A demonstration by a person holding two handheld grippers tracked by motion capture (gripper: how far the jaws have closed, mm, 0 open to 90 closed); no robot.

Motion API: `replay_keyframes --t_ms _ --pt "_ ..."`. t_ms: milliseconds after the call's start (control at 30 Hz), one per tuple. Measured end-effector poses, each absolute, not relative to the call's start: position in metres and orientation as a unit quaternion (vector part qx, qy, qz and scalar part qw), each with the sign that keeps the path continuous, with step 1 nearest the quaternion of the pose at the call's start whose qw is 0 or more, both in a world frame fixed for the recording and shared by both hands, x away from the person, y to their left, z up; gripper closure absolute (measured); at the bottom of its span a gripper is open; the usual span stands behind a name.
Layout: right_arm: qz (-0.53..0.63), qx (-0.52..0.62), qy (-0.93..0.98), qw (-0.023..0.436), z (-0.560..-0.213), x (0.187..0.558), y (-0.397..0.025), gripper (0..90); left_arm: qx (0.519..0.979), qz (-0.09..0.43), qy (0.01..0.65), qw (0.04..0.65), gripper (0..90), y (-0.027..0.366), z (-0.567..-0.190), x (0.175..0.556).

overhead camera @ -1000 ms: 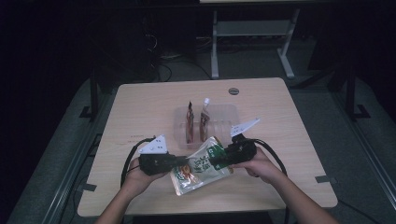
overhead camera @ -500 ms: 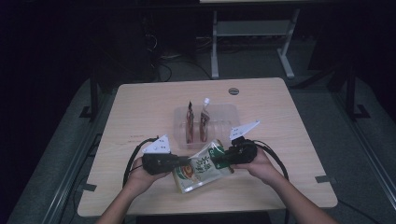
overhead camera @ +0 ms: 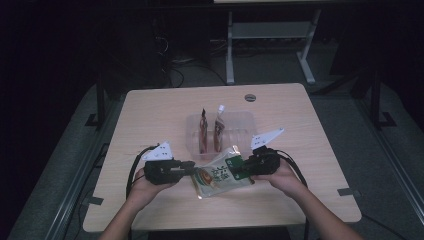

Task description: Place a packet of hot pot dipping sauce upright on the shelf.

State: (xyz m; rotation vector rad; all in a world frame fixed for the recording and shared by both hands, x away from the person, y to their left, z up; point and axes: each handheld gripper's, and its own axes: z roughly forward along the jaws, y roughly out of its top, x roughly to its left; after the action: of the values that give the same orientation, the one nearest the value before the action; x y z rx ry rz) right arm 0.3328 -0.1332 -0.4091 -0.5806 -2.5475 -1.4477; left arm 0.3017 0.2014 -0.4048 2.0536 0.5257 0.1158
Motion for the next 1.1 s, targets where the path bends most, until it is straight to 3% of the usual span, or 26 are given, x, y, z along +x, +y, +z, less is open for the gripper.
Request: replay_keyframes --t_ms 333,500,767,1100 --pt "-0.507 -0.189 -0.837 0.081 -0.399 0.327 -0.142 90.0 0.854 0.045 0.213 0.472 79.6 0.198 -0.407 0.297" --pt "-0.515 -0.183 -0.833 0.088 -0.395 0.324 -0.141 90.0 0.849 0.063 0.205 0.482 89.7 0.189 -0.395 0.297" --pt "-0.526 -0.149 -0.832 0.093 -0.385 0.315 -0.126 90.0 0.853 0.079 0.187 0.482 89.8 0.154 -0.389 0.307" --pt "-0.525 -0.140 -0.835 0.087 -0.385 0.313 -0.123 90.0 0.863 0.039 0.156 0.479 89.9 0.111 -0.400 0.307"
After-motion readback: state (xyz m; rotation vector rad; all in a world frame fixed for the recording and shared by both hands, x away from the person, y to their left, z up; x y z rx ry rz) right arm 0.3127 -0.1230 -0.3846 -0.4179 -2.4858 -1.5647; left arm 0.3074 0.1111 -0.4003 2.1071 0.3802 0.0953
